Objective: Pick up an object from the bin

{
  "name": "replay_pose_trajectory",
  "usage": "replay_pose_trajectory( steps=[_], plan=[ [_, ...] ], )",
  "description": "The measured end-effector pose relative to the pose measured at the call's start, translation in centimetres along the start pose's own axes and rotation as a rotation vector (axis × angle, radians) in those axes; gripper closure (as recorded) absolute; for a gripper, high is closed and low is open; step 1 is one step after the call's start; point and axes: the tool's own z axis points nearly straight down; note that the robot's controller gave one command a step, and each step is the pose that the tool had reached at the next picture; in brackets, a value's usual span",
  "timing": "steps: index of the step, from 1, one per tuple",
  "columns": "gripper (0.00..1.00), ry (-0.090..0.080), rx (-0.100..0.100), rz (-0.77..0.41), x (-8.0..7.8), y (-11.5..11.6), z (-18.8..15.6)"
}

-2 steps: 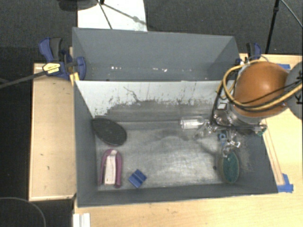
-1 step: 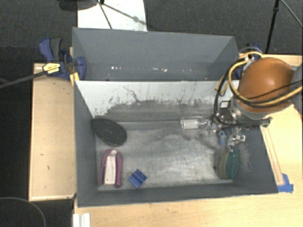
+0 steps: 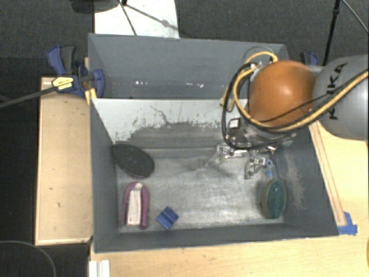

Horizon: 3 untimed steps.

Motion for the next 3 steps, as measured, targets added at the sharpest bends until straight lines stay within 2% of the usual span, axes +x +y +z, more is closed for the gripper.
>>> replay_pose_trajectory(
  steps=[1,2,3],
  plan=[
    [0.00,0.004,-0.007,-0.360,-3.0,9.5,-0.3],
    [0.00,0.007,-0.003,-0.472,5.7,4.1,1.4],
    [0.00,0.006,-0.004,-0.677,13.3,4.2,-2.2]
  ],
)
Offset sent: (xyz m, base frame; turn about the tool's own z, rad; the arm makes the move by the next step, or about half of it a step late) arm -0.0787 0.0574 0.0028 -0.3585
